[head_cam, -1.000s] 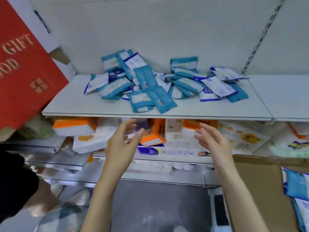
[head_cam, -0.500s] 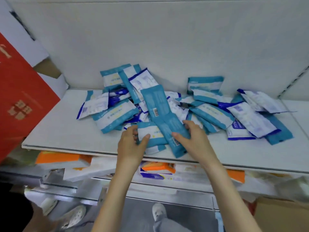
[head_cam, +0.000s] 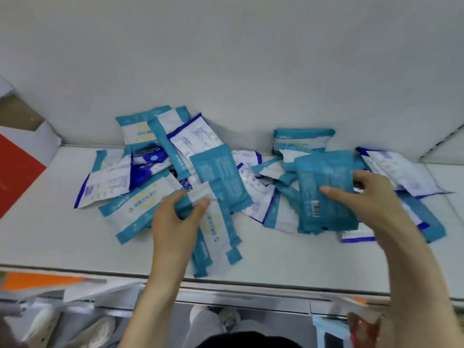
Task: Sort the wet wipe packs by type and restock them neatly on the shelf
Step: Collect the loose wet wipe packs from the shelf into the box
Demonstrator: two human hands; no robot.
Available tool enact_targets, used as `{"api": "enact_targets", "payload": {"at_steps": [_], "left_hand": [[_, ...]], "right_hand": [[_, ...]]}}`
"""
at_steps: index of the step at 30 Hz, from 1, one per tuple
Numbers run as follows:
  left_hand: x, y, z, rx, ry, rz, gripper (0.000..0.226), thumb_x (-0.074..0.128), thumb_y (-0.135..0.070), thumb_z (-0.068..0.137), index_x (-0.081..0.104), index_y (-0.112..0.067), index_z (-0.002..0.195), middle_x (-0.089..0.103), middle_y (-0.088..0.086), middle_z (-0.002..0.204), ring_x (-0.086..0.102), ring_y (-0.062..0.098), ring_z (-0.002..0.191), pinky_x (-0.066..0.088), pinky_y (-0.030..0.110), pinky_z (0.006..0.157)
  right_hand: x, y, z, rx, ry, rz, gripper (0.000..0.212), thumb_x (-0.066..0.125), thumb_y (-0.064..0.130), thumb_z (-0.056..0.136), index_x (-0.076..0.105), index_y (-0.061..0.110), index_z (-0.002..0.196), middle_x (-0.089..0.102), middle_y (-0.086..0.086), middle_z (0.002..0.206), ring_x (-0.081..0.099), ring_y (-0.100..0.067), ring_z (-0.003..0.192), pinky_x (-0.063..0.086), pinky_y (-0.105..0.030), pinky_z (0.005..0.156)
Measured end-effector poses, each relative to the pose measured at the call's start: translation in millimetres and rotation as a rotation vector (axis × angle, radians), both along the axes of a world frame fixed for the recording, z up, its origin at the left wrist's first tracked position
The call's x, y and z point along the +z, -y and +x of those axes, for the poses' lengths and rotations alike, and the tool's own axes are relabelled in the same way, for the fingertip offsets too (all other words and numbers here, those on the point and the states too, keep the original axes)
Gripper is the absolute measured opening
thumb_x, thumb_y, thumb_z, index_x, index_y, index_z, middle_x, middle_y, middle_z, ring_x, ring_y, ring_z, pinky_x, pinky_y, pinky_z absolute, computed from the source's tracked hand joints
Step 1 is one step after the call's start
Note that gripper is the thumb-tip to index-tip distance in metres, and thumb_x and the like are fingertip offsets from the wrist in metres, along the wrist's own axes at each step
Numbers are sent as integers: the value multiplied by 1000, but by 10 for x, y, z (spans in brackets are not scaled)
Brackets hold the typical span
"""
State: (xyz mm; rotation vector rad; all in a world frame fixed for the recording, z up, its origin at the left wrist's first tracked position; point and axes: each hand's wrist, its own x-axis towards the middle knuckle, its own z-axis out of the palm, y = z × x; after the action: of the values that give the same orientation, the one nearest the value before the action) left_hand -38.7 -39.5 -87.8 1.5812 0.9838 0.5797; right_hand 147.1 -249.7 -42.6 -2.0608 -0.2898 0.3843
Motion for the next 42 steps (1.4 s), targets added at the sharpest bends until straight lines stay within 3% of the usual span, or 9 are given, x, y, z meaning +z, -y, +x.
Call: {"api": "enact_targets", "payload": {"at_steps": [3,6,13,18,23,28,33,38,42], "left_hand": [[-33,-123,312,-10,-27,2,36,70,-45,77,66,-26,107,65,4,113,65,19,99,55,46,86],[-49,-117,527,10,-7,-69,25,71,-33,83,66,-25,106,63,5,116,66,19,99,56,45,85],[-42,78,651,29,24,-126,12,71,-17,84,66,-27,89,71,-8,94,68,11,87,56,36,82],[-29,143,461,5,7,-101,14,73,-19,83,69,-21,96,73,-5,95,70,13,87,57,38,81],[96,370,135,-31,135,-131,10,68,-17,86,67,-24,92,74,-11,88,70,6,83,55,23,70],[157,744,-156,-50,175,-116,5,65,-20,89,64,-25,87,73,-7,85,70,13,83,56,39,79],[16,1351,-672,-158,226,-37,13,65,-21,88,52,-22,87,66,-2,78,64,16,73,53,40,71],[-373,2115,-1442,-204,103,-150,39,69,-17,85,44,-24,115,66,-2,97,68,12,79,56,37,73],[-610,2780,-2036,-256,-27,-261,32,72,-22,83,51,-26,107,72,0,91,71,21,81,56,48,78]], "right_hand": [[-172,-2,115,92,-62,-261,34,76,27,78,60,17,105,67,-4,106,61,-16,88,50,-36,79],[-314,-49,73,154,-52,-424,59,78,44,71,52,23,120,62,0,119,57,-21,109,48,-48,92],[-278,-77,53,95,-59,-379,56,82,42,67,50,27,112,60,1,121,54,-18,107,45,-49,96],[-302,43,-98,-13,-46,-183,52,85,31,65,53,32,106,61,16,92,61,-16,91,53,-48,82],[-301,266,-332,-101,-91,57,51,82,13,71,51,22,112,58,16,96,56,-4,88,50,-30,72],[-259,615,-791,-141,-187,238,51,77,3,74,48,17,112,61,9,99,59,-2,84,50,-16,51],[-307,1191,-1449,-160,-259,308,46,77,3,71,58,13,112,71,-2,97,71,-10,75,59,-32,58],[-504,1946,-2377,-267,-386,398,25,72,14,74,66,5,97,75,-6,87,73,-15,74,55,-23,52],[-653,2609,-3059,-341,-475,343,33,73,16,71,66,3,101,75,-8,91,73,-18,79,57,-25,57]]}}
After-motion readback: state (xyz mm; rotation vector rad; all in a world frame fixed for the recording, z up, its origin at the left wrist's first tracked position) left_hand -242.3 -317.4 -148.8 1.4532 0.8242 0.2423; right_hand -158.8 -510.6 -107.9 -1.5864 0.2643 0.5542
